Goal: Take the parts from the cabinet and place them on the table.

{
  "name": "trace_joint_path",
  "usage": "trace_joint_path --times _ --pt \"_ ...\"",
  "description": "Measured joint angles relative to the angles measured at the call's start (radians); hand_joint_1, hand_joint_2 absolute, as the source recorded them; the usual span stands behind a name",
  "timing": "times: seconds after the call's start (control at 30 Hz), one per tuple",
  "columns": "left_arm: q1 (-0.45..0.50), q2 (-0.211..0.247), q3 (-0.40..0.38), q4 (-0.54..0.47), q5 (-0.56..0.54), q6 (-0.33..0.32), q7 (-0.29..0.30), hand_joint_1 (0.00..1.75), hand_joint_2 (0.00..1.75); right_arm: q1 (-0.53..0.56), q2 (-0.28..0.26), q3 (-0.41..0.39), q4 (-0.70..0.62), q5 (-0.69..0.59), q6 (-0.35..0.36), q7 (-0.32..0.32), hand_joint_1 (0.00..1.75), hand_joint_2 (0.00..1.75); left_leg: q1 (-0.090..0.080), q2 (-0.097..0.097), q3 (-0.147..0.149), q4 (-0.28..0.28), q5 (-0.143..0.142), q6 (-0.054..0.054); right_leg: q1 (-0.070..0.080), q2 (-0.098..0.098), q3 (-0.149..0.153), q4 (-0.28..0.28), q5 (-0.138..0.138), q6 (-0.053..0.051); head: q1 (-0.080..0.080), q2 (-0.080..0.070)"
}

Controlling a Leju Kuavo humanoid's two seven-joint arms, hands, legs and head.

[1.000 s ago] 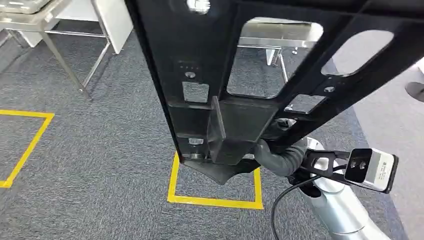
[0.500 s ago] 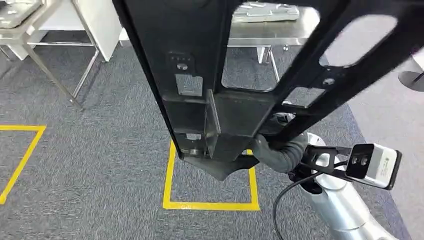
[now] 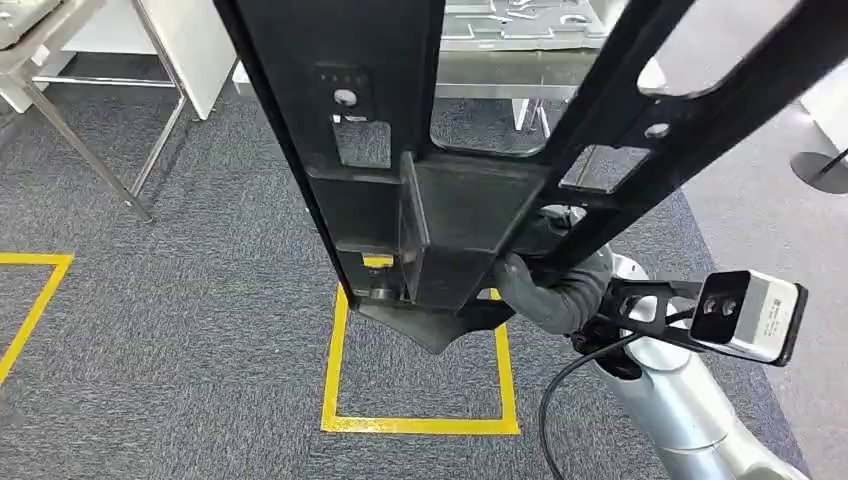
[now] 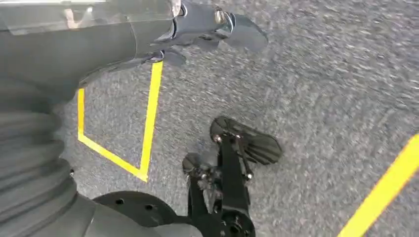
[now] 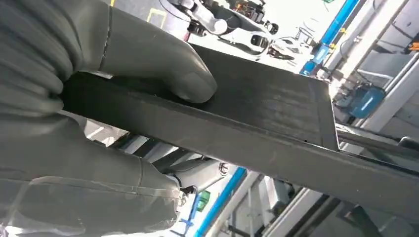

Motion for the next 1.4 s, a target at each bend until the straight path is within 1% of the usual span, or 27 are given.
trace_joint_path --times 0.03,0.07,0.1,0.17,0.2,0.23,0.33,0.4,0.43,0.5,0.53,0.57,0.6,0.7,0.73,0.8,0.9,0.93,1.03,1.07,1.1,1.13,1.2,1.23,1.27,1.3,1.4 --pt "-0.001 0.000 0.000 0.000 0.003 0.000 0.000 0.00 1.75 0.001 0.000 0.004 0.002 0.000 -0.002 0.000 1.75 1.75 0.000 0.000 0.003 0.000 -0.004 -0.001 -0.003 0.000 -0.049 0.063 -0.005 0.004 0.000 0.000" --pt "0.000 0.000 0.000 0.000 0.003 0.000 0.000 0.00 1.75 0.000 0.000 0.007 0.004 0.000 -0.003 0.000 1.75 1.75 0.000 -0.001 0.009 0.001 -0.009 -0.002 -0.006 -0.001 -0.072 0.072 0.018 0.006 0.000 0.000" --pt "0.002 0.000 0.000 0.000 0.004 0.000 0.000 0.00 1.75 0.000 0.000 0.008 0.005 0.000 -0.003 0.000 1.75 1.75 0.001 -0.002 0.018 0.001 -0.015 -0.003 -0.008 -0.002 -0.067 0.033 0.064 0.007 0.000 0.000" --pt "0.003 -0.001 0.000 0.000 0.005 0.000 0.000 0.00 1.75 -0.003 0.000 0.009 0.006 -0.003 -0.006 0.000 1.75 1.75 0.002 -0.004 0.041 0.003 -0.031 -0.011 -0.012 -0.007 -0.004 -0.149 0.192 0.004 0.000 0.000" --pt "0.003 -0.001 0.000 0.000 0.005 0.000 0.000 0.00 1.75 -0.006 0.000 0.010 0.007 -0.005 -0.007 0.000 1.75 1.75 0.002 -0.004 0.042 0.003 -0.038 -0.017 -0.012 -0.013 0.018 -0.218 0.219 0.000 0.001 0.000" --pt "0.000 -0.001 0.000 0.000 0.005 0.001 -0.001 0.00 1.75 -0.010 0.000 0.013 0.008 -0.010 -0.008 -0.002 1.75 1.75 -0.004 -0.005 0.042 0.008 -0.041 -0.024 -0.002 -0.014 0.026 -0.233 0.207 -0.004 -0.001 0.000" --pt "0.001 0.000 0.000 0.000 0.005 0.000 -0.005 0.00 1.75 -0.012 -0.002 0.016 0.009 -0.015 -0.010 -0.002 1.75 1.75 -0.004 -0.002 0.042 -0.001 -0.044 -0.041 0.001 -0.007 0.021 -0.234 0.195 -0.023 -0.003 0.000" --pt "0.000 0.000 -0.001 0.000 0.005 0.000 -0.009 0.00 1.75 -0.014 -0.001 0.018 0.010 -0.016 -0.014 -0.002 1.75 1.75 0.000 -0.001 0.045 0.018 -0.061 -0.052 -0.007 -0.006 0.041 -0.249 0.194 -0.040 -0.004 0.000" --pt "-0.001 0.000 -0.001 0.000 0.005 0.000 -0.010 0.00 1.75 -0.017 -0.001 0.018 0.010 -0.017 -0.014 -0.002 1.75 1.75 0.000 -0.001 0.021 0.070 -0.086 -0.052 -0.007 -0.008 0.047 -0.250 0.190 -0.047 -0.008 0.000" --pt "-0.001 0.000 -0.001 0.000 0.005 0.000 -0.010 0.00 1.75 -0.017 -0.001 0.023 0.012 -0.018 -0.016 -0.003 1.75 1.75 0.000 -0.001 -0.070 0.240 -0.156 -0.056 -0.002 -0.008 0.056 -0.250 0.181 -0.054 -0.007 0.000" --pt "0.003 0.000 -0.001 0.000 0.005 0.000 -0.010 0.00 1.75 -0.015 -0.001 0.026 0.014 -0.018 -0.018 -0.004 1.75 1.75 0.000 -0.001 -0.115 0.316 -0.175 -0.056 0.001 -0.007 0.061 -0.249 0.177 -0.056 -0.008 0.000" --pt "0.005 0.000 -0.001 0.000 0.005 0.000 -0.010 0.00 1.75 -0.013 -0.001 0.027 0.015 -0.018 -0.019 -0.005 1.75 1.75 0.000 -0.001 -0.141 0.343 -0.166 -0.055 0.004 -0.005 0.067 -0.249 0.171 -0.056 -0.006 0.000" --pt "0.007 0.000 -0.001 0.000 0.005 -0.001 -0.011 0.00 1.75 -0.012 -0.001 0.029 0.016 -0.018 -0.021 -0.006 1.75 1.75 0.000 -0.001 -0.138 0.317 -0.132 -0.052 0.005 -0.003 0.075 -0.249 0.166 -0.056 -0.007 0.000" --pt "0.006 0.003 0.000 0.000 0.005 -0.001 -0.011 0.00 1.75 -0.012 -0.001 0.029 0.016 -0.018 -0.021 -0.011 1.75 1.75 -0.003 -0.002 -0.035 0.056 0.027 -0.032 0.009 -0.001 0.110 -0.249 0.141 -0.051 -0.007 0.000" --pt "0.006 0.005 0.000 0.000 0.005 0.000 -0.010 0.00 1.75 -0.014 -0.001 0.030 0.016 -0.018 -0.021 -0.011 1.75 1.75 -0.013 -0.003 -0.020 0.041 0.004 -0.025 0.015 -0.001 0.112 -0.250 0.135 -0.044 -0.003 0.000" --pt "0.004 0.005 0.000 0.000 0.005 0.002 -0.009 0.00 1.75 -0.016 -0.001 0.031 0.018 -0.018 -0.019 -0.012 1.75 1.75 -0.015 -0.002 -0.013 0.022 -0.003 -0.018 0.011 0.001 0.111 -0.251 0.132 -0.032 -0.002 0.000" --pt "0.007 0.005 0.000 0.000 0.005 0.003 -0.006 0.00 1.75 -0.017 0.000 0.031 0.019 -0.018 -0.019 -0.013 1.75 1.75 -0.006 -0.004 0.009 0.005 -0.007 -0.003 0.009 0.000 0.112 -0.227 0.126 -0.018 -0.005 0.000" --pt "0.006 0.005 0.000 0.000 0.005 0.004 -0.006 0.00 1.75 -0.022 -0.001 0.031 0.019 -0.018 -0.017 -0.014 1.75 1.75 -0.005 -0.004 0.018 0.001 -0.010 0.002 0.009 -0.001 0.092 -0.186 0.109 -0.012 0.003 0.000" --pt "0.005 0.005 0.001 0.000 0.005 0.003 -0.006 0.00 1.75 -0.023 -0.001 0.031 0.022 -0.021 -0.016 -0.014 1.75 1.75 -0.006 -0.004 0.028 0.001 -0.023 0.009 0.001 -0.002 -0.055 0.040 0.023 0.000 0.006 0.000" --pt "0.006 0.005 0.001 0.000 0.005 0.004 -0.006 0.00 1.75 -0.023 -0.001 0.031 0.024 -0.021 -0.015 -0.014 1.75 1.75 -0.006 -0.005 0.033 0.002 -0.028 0.007 -0.001 -0.002 -0.088 0.075 0.025 0.003 0.005 0.000" --pt "0.007 0.005 0.002 0.000 0.005 0.004 -0.008 0.00 1.75 -0.023 -0.001 0.031 0.024 -0.022 -0.014 -0.013 1.75 1.75 -0.006 -0.006 0.040 0.002 -0.033 0.007 -0.003 -0.003 -0.097 0.062 0.051 0.005 0.006 0.000" --pt "0.008 0.005 0.002 0.000 0.005 0.004 -0.009 0.00 1.75 -0.023 0.000 0.031 0.024 -0.022 -0.015 -0.010 1.75 1.75 -0.006 -0.007 0.051 0.002 -0.041 0.004 -0.004 -0.004 -0.082 0.003 0.103 0.003 0.006 0.000" --pt "0.008 0.004 0.003 0.000 0.005 0.004 -0.012 0.00 1.75 -0.023 0.003 0.034 0.016 -0.013 -0.026 -0.005 1.75 1.75 -0.006 -0.007 0.076 0.002 -0.059 -0.004 -0.004 -0.007 -0.013 -0.189 0.234 -0.005 0.006 0.000" --pt "0.008 0.004 0.003 0.000 0.005 0.004 -0.013 0.00 1.75 -0.023 0.005 0.037 0.012 -0.007 -0.032 -0.003 1.75 1.75 -0.007 -0.007 0.080 0.000 -0.064 -0.009 0.000 -0.011 -0.001 -0.221 0.229 -0.011 0.004 0.000" --pt "0.006 0.004 0.003 0.000 0.005 0.003 -0.015 0.00 1.75 -0.026 0.006 0.041 0.008 -0.005 -0.038 -0.001 1.75 1.75 -0.008 -0.007 0.079 0.002 -0.067 -0.014 0.008 -0.014 -0.004 -0.240 0.198 -0.017 0.007 0.000" --pt "0.005 0.004 0.003 0.000 0.005 0.003 -0.015 0.00 1.75 -0.024 0.010 0.042 0.002 -0.002 -0.043 0.000 1.75 1.75 -0.008 -0.005 0.077 -0.002 -0.071 -0.023 0.009 -0.013 -0.003 -0.236 0.219 -0.027 0.006 0.000" --pt "0.007 0.005 0.003 0.000 0.005 0.003 -0.016 0.00 1.75 -0.023 0.013 0.044 -0.009 -0.001 -0.045 0.000 1.75 1.75 -0.006 -0.003 0.086 0.021 -0.077 -0.035 0.001 -0.010 0.022 -0.250 0.219 -0.044 0.007 0.000"
